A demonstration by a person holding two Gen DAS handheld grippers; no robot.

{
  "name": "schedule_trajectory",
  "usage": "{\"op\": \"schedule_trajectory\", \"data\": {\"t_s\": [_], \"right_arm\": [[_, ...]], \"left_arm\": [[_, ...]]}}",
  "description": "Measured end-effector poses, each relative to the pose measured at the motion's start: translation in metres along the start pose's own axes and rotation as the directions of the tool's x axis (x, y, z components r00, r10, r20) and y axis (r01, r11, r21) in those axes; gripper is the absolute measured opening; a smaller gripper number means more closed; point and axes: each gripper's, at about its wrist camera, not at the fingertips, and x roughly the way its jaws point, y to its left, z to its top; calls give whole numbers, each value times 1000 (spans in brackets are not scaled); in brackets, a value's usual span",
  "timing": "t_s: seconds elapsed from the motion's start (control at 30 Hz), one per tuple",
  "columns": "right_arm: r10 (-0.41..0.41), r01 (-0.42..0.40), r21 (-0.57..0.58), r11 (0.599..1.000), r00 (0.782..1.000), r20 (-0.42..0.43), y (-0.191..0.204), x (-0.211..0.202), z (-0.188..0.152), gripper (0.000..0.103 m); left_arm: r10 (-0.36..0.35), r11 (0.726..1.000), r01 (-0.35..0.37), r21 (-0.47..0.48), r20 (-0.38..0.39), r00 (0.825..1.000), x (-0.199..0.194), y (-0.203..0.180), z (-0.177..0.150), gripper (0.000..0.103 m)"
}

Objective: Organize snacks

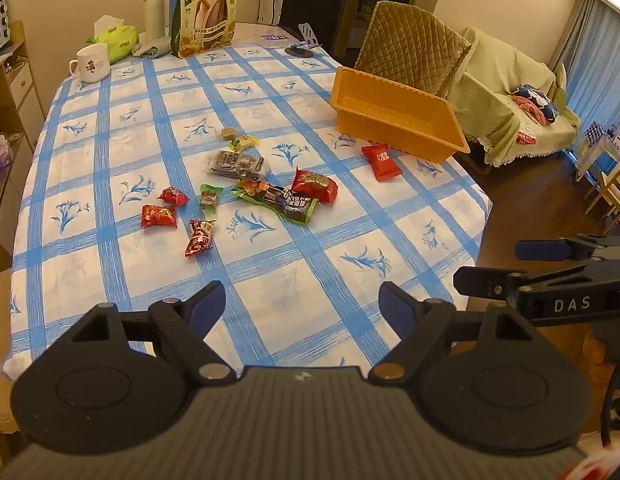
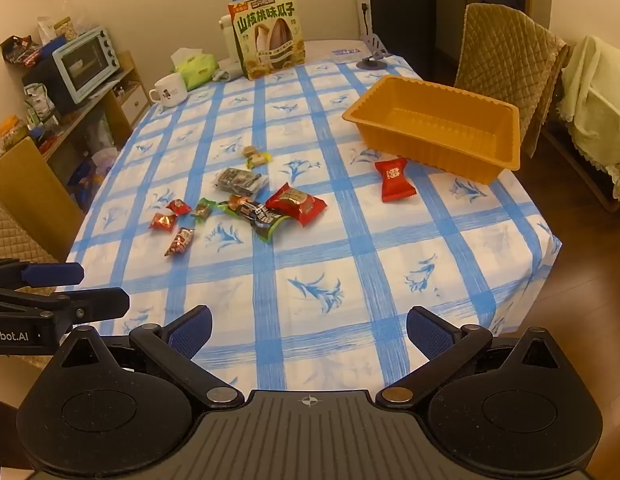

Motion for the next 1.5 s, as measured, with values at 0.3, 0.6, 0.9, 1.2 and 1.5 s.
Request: {"op": "schedule_trajectory", "data": {"t_s": [0.3,0.6,0.9,1.2,1.5], "right_arm": [[0,0,0,1000,1000,4,2,0,-2,103],[2,-2,-3,1000,1000,5,5,2,-1,103],[3,-3,-2,1000,1000,7,8,2,0,103],[4,-4,-3,1000,1000,7,9,3,2,103],[4,-4,-3,1000,1000,7,9,4,4,103]], "left_arm": [[2,1000,-2,1,-1,1000,0,1,1,82],[1,1000,-1,1,2,1000,0,0,0,82],[0,1000,0,1,2,1000,0,0,0,82],[0,1000,0,1,3,1000,0,0,0,82],[0,1000,0,0,2,1000,0,0,0,82]]}}
